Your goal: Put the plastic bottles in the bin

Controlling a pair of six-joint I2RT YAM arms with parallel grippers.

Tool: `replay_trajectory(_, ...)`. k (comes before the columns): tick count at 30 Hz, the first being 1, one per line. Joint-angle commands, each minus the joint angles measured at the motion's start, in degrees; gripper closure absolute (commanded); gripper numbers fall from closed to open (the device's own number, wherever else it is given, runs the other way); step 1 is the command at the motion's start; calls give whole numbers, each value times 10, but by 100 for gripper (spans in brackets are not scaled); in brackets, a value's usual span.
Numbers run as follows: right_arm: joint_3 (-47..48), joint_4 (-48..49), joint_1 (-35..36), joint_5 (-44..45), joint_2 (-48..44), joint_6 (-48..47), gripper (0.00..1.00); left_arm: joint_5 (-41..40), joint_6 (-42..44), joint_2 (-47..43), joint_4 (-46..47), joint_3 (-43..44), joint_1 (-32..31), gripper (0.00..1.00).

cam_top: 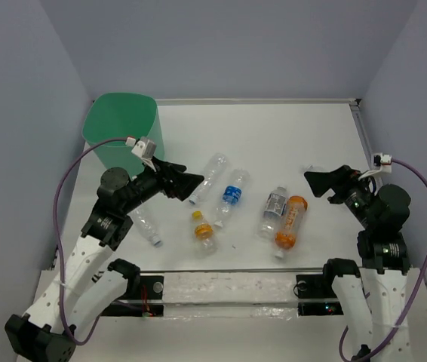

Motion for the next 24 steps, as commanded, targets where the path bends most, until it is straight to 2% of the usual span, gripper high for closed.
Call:
replay_trajectory(1,-21,89,5,-52,0,24,4,-13,-5,37,48,40,-18,1)
replay_trajectory(5,-30,102,5,-53,10,21,4,-22,-18,75,79,49,-36,1)
replay_trajectory(7,-48,133,5,-81,10,35,4,-89,1,105,42,70,-55,1)
replay_trajectory(8,-57,148,5,-93,8,58,5,-131,12,130,24,79,-88,1)
replay_trajectory(9,-67,182,5,-104,6,71,5,-222,30,146,6,98,-108,1)
replay_trajectory(10,-76,198,5,-117,1,84,6,-273,35,162,-35,108,-127,1)
replay_trajectory(11,-87,207,5,-119,0,95,7,-340,37,197,-53,119,-164,1)
replay_trajectory(12,-88,210,5,-120,-1,93,7,-388,39,216,-68,125,-164,1)
replay_trajectory(13,-89,206,5,-119,-1,90,7,-467,42,232,-75,137,-194,1)
replay_trajectory(15,-89,199,5,-112,-1,81,8,-542,46,283,-110,151,-217,1)
replay_trajectory(24,-111,214,15,-115,17,75,8,-601,60,433,-113,194,-219,1)
